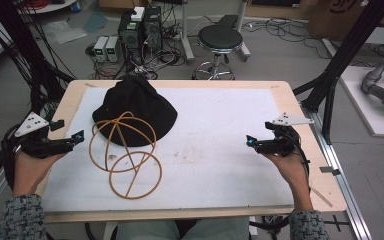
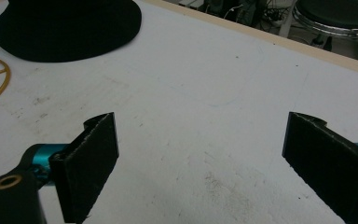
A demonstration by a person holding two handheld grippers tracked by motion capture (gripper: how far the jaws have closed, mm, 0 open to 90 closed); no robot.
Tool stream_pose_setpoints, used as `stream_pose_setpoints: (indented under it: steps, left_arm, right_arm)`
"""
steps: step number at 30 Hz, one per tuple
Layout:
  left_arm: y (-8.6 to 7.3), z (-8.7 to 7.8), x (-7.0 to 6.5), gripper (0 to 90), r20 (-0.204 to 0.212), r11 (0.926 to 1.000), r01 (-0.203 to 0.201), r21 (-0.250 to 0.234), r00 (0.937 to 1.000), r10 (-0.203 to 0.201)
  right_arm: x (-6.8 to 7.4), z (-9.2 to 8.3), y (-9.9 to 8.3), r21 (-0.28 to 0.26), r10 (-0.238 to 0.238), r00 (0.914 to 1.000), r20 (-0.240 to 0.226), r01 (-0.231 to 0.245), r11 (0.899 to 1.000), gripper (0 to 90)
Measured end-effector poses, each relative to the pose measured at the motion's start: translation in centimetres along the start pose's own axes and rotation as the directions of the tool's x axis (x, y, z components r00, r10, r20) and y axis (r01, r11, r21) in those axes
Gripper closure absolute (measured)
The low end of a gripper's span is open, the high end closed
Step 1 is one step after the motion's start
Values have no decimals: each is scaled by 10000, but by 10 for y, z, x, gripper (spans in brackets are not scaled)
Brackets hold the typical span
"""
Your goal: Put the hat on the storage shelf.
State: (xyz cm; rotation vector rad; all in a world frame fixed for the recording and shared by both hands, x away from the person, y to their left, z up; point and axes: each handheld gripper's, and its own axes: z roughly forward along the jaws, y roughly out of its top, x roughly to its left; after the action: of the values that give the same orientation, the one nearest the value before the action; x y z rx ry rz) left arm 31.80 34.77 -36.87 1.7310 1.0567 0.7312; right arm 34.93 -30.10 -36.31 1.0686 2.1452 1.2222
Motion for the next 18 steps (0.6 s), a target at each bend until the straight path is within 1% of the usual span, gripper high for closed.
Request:
stream_pose_setpoints:
  steps: [9,16,18]
  left_arm:
    - [3,1,0,177,109,10000,-54,-37,9999,54]
    - [9,9,0,178,335,9999,-128,-32,9994,129]
    - [11,11,0,178,404,9999,-136,-79,9991,139]
  right_arm:
    - [1,-1,-1,68,-63,10000,-20,63,10000,103]
    - [4,-6,-5,56,-151,9999,69,150,9999,103]
    - [5,-9,-7,83,-89,9999,122,88,9999,103]
